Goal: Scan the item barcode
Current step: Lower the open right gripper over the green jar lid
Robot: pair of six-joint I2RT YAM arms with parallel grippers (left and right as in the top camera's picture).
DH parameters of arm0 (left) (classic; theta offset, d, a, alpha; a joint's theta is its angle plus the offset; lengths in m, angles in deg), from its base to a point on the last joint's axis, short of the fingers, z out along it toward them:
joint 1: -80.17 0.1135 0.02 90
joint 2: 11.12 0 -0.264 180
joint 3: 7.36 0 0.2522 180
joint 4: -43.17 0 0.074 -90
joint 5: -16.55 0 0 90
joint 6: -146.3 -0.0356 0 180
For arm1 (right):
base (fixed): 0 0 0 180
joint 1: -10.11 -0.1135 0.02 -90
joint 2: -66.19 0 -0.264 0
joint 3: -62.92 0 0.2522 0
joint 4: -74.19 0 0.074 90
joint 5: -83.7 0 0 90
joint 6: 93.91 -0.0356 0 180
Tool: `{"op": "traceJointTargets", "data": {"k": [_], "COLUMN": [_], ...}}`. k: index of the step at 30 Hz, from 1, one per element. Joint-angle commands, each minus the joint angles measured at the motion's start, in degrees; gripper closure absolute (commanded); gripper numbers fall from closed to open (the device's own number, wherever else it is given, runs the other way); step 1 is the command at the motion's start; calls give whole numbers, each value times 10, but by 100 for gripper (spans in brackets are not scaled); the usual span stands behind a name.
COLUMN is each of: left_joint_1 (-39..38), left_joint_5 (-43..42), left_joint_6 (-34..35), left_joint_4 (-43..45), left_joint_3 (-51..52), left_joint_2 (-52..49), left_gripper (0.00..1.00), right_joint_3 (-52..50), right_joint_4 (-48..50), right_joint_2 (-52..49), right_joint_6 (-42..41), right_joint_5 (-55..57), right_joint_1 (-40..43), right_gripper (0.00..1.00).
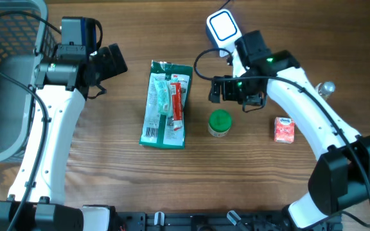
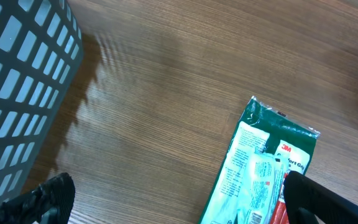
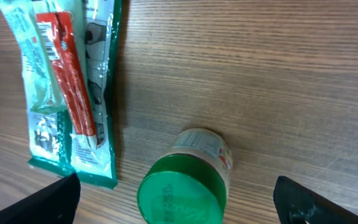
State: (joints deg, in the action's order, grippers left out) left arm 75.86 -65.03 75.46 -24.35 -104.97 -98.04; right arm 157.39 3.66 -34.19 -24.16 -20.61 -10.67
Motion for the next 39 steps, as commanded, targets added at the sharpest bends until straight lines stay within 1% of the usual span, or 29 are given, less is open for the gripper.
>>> {"op": "traceJointTargets", "data": {"k": [1, 5, 8, 12, 16, 19, 21, 25, 32, 33, 36, 39], "left_joint_1": [3, 3, 3, 3, 3, 3, 3, 3, 3, 3, 3, 3], "left_joint_5": [-5, -5, -5, -5, -5, -5, -5, -5, -5, -5, -5, -5], "left_joint_6": [-7, -7, -7, -7, -7, -7, -7, -7, -7, -7, -7, -7], "left_joint_4": [2, 2, 2, 1, 1, 2, 2, 1, 1, 1, 1, 1], "left_joint_3": [-5, -5, -5, -5, -5, -5, -5, -5, -5, -5, -5, -5], "left_joint_2": [-2, -2, -2, -2, -2, -2, -2, -2, -2, -2, -2, -2], "left_gripper": [0, 0, 0, 0, 0, 0, 0, 0, 0, 0, 0, 0], "right_joint_3": [-6, -6, -6, -6, -6, -6, -6, -6, -6, -6, -6, -6], "right_joint_4": [3, 4, 4, -5, -22, -29, -31, -55, -57, -58, -61, -61], "right_joint_2": [12, 12, 12, 12, 12, 11, 11, 7, -16, -21, -28, -33], "right_joint_6": [-44, -67, -76, -111, -149, -160, -165, -205, -207, -207, -207, -207], "right_joint_5": [46, 63, 90, 141, 158, 171, 175, 203, 203, 203, 203, 203], "right_joint_1": [-26, -50, -70, -94, -113, -125, -129, -131, -131, -131, -131, -131], "right_gripper": [0, 0, 0, 0, 0, 0, 0, 0, 0, 4, 10, 10]}}
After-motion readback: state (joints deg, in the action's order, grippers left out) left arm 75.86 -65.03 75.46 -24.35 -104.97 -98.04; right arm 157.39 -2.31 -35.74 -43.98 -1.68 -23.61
